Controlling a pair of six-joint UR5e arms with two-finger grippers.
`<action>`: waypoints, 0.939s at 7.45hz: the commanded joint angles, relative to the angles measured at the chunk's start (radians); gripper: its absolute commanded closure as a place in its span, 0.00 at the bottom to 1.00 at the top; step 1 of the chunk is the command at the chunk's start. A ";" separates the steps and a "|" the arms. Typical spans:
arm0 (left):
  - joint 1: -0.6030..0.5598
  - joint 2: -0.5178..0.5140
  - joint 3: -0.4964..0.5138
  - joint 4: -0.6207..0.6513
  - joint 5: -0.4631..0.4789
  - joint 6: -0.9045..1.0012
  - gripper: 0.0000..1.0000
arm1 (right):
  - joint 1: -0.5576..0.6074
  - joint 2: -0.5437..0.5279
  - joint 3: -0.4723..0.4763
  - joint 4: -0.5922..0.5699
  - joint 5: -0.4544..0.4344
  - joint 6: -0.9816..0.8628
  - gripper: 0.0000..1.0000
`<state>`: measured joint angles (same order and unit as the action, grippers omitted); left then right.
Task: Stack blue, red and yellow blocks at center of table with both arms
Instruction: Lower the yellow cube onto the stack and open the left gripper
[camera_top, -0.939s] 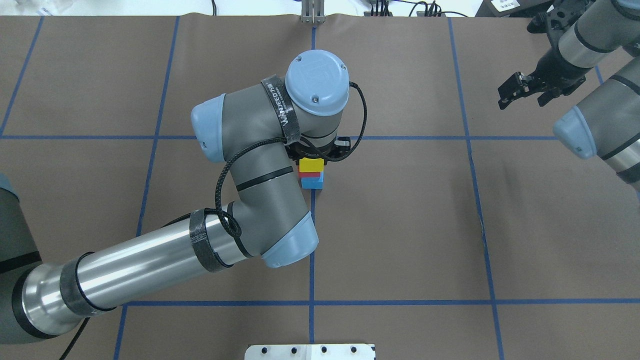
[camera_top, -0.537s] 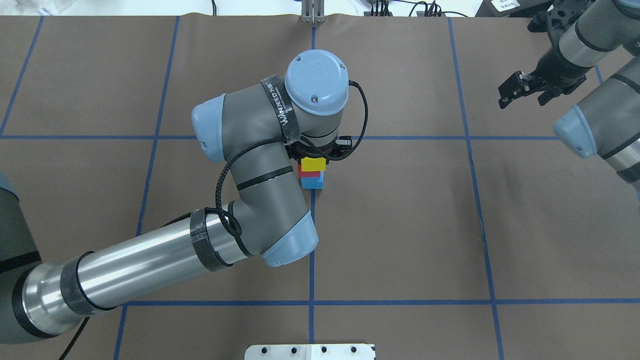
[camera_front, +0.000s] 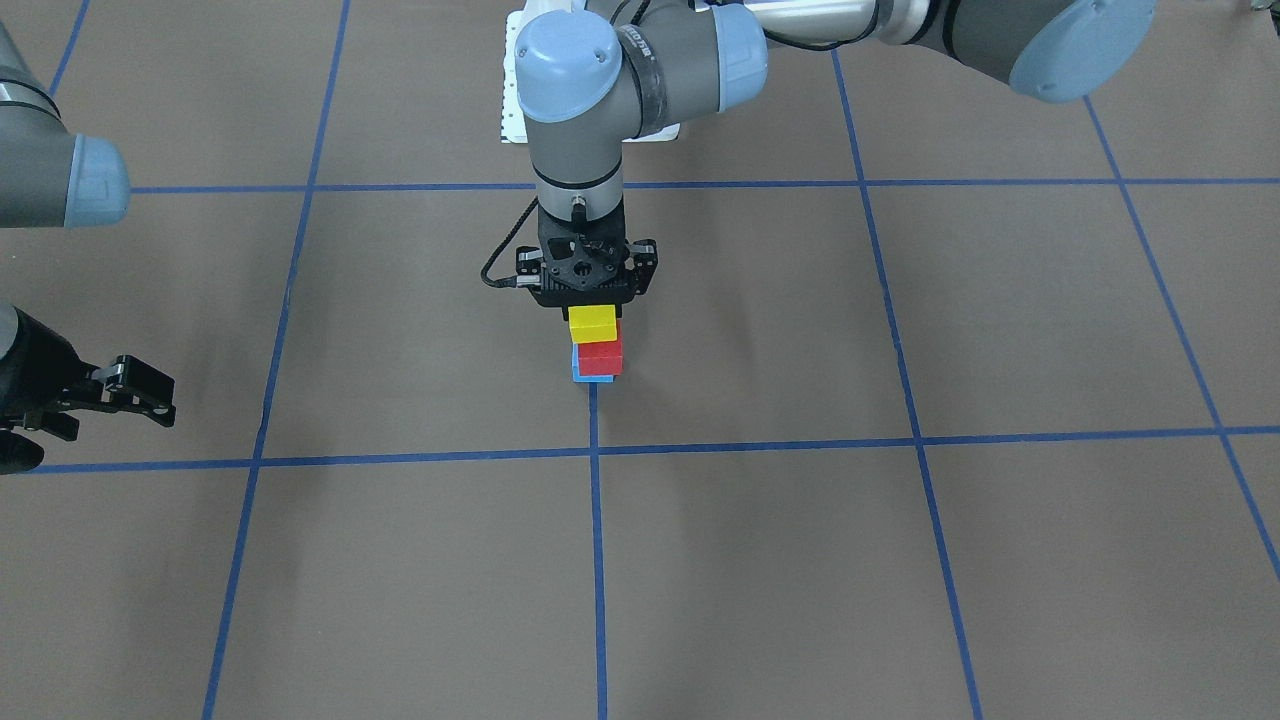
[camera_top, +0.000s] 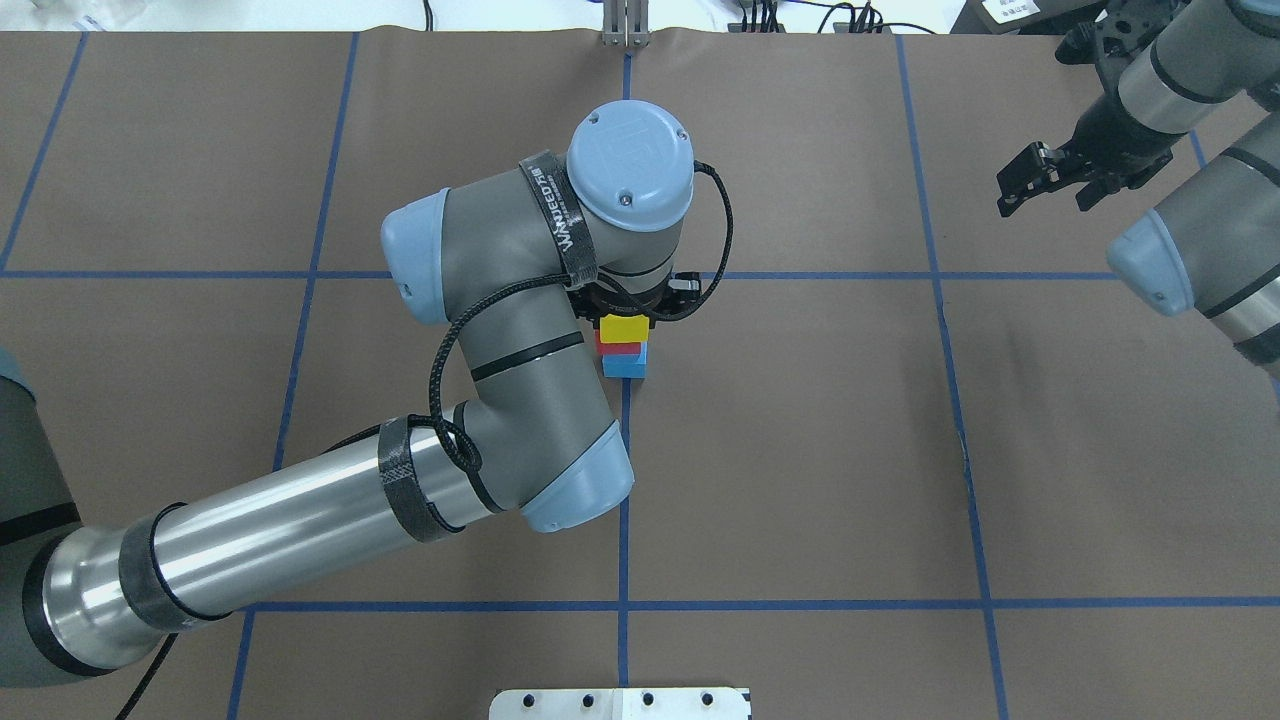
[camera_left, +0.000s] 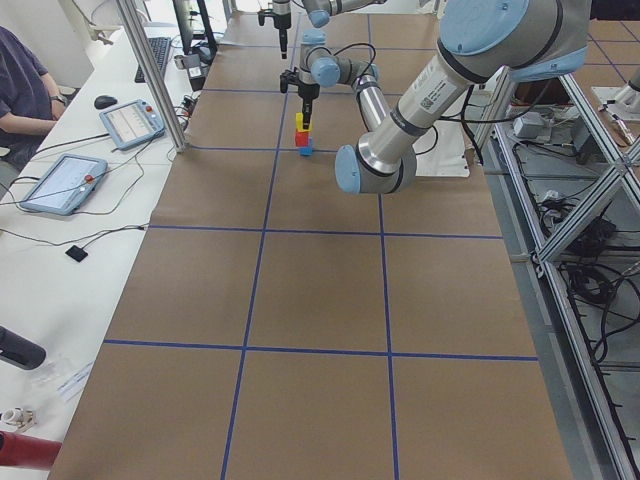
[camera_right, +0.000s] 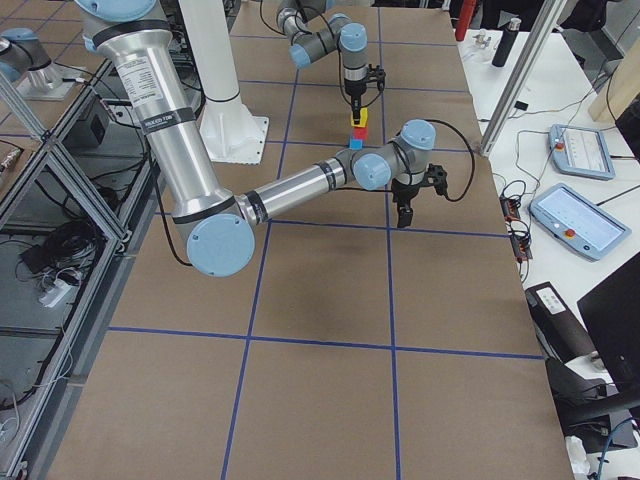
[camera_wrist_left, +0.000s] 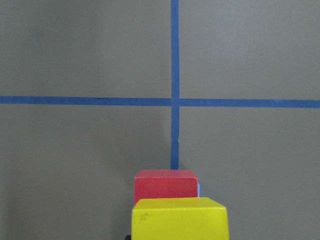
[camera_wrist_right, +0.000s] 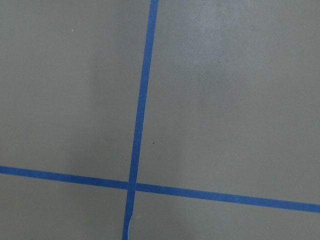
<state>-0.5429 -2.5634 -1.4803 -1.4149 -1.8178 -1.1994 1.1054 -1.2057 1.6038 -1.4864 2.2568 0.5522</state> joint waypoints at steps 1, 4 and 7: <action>0.000 0.005 0.000 -0.001 0.000 -0.002 0.55 | 0.002 0.000 0.001 0.000 0.001 0.000 0.00; 0.003 0.011 0.000 -0.001 0.000 -0.023 0.01 | 0.010 0.000 0.001 0.000 0.003 0.000 0.00; -0.008 0.011 -0.036 0.017 -0.003 -0.016 0.01 | 0.023 0.003 0.001 -0.002 0.010 -0.002 0.00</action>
<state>-0.5433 -2.5526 -1.4917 -1.4101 -1.8185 -1.2205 1.1216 -1.2038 1.6036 -1.4900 2.2652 0.5513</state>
